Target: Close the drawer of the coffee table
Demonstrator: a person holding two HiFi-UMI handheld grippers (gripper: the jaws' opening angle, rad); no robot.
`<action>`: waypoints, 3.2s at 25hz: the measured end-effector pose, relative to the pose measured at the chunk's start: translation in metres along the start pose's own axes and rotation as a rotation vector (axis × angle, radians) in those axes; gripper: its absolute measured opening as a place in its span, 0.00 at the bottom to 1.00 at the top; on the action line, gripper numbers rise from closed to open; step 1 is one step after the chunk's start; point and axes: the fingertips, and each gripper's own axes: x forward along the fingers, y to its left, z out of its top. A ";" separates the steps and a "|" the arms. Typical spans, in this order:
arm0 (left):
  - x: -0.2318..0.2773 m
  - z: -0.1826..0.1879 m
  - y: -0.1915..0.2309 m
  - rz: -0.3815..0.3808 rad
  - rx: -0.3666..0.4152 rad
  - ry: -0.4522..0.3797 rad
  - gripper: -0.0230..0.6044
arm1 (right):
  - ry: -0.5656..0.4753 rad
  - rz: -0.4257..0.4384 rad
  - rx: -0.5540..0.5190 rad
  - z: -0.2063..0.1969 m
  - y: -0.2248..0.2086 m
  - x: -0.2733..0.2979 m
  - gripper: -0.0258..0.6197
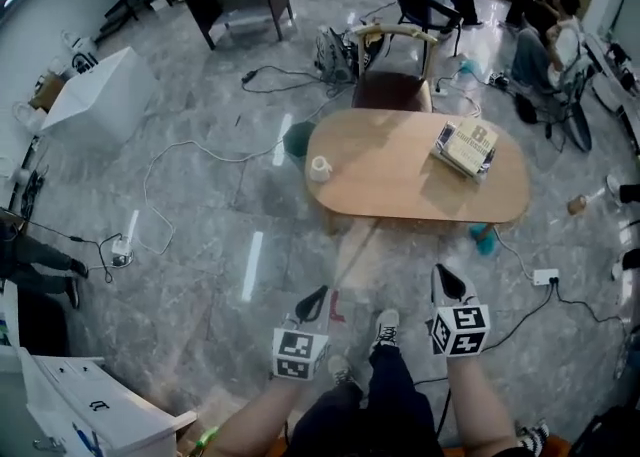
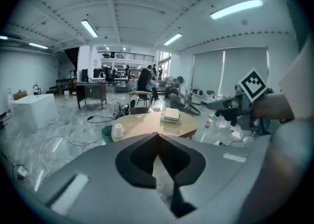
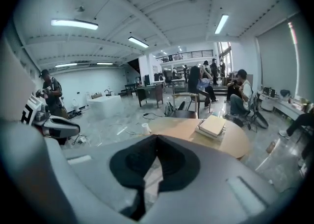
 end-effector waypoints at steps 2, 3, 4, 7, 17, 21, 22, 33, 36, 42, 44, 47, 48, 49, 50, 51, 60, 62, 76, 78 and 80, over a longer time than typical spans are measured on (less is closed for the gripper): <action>-0.026 0.007 -0.022 -0.054 0.043 -0.006 0.05 | -0.034 0.014 -0.017 0.010 0.017 -0.037 0.04; -0.037 0.008 -0.030 -0.068 0.053 -0.012 0.05 | -0.046 0.019 -0.028 0.011 0.026 -0.054 0.04; -0.048 0.009 -0.036 -0.075 0.056 -0.019 0.05 | -0.054 0.023 -0.040 0.011 0.034 -0.069 0.04; -0.071 0.011 -0.050 -0.080 0.042 -0.038 0.05 | -0.072 0.044 -0.071 0.010 0.051 -0.104 0.04; -0.109 0.034 -0.133 -0.031 -0.021 -0.070 0.05 | -0.039 0.218 -0.164 0.008 0.039 -0.182 0.04; -0.109 0.044 -0.180 -0.019 -0.038 -0.088 0.05 | -0.031 0.288 -0.211 0.005 0.016 -0.210 0.04; -0.109 0.045 -0.192 -0.022 -0.034 -0.087 0.05 | -0.033 0.302 -0.215 0.003 0.010 -0.215 0.04; -0.133 0.034 -0.306 -0.049 -0.029 -0.043 0.05 | -0.022 0.425 -0.212 -0.027 -0.020 -0.285 0.04; -0.137 0.031 -0.324 -0.061 -0.020 -0.039 0.05 | -0.008 0.439 -0.206 -0.036 -0.022 -0.298 0.04; -0.135 0.023 -0.350 -0.104 -0.019 -0.036 0.05 | 0.023 0.477 -0.200 -0.055 -0.015 -0.313 0.04; -0.136 0.023 -0.355 -0.118 -0.018 -0.034 0.05 | 0.033 0.483 -0.193 -0.059 -0.014 -0.318 0.04; -0.140 0.020 -0.357 -0.126 -0.018 -0.030 0.05 | 0.063 0.502 -0.170 -0.071 -0.008 -0.324 0.04; -0.141 0.018 -0.358 -0.127 -0.021 -0.028 0.05 | 0.071 0.507 -0.167 -0.076 -0.006 -0.325 0.04; -0.142 0.016 -0.358 -0.126 -0.024 -0.027 0.05 | 0.076 0.511 -0.165 -0.078 -0.004 -0.325 0.04; -0.143 0.014 -0.357 -0.125 -0.028 -0.026 0.05 | 0.076 0.512 -0.163 -0.079 -0.004 -0.325 0.04; -0.144 0.013 -0.357 -0.122 -0.033 -0.024 0.05 | 0.071 0.511 -0.161 -0.078 -0.004 -0.325 0.04; -0.147 0.011 -0.357 -0.106 -0.043 -0.030 0.05 | 0.059 0.526 -0.177 -0.074 -0.001 -0.326 0.04; -0.147 0.011 -0.357 -0.106 -0.042 -0.027 0.05 | 0.059 0.526 -0.183 -0.075 -0.002 -0.326 0.04; -0.144 0.005 -0.369 -0.126 -0.040 -0.024 0.05 | 0.055 0.510 -0.183 -0.082 -0.009 -0.331 0.04; -0.144 0.005 -0.369 -0.126 -0.042 -0.024 0.05 | 0.062 0.511 -0.181 -0.082 -0.008 -0.332 0.04; -0.146 0.005 -0.367 -0.124 -0.045 -0.027 0.05 | 0.066 0.512 -0.181 -0.082 -0.006 -0.332 0.04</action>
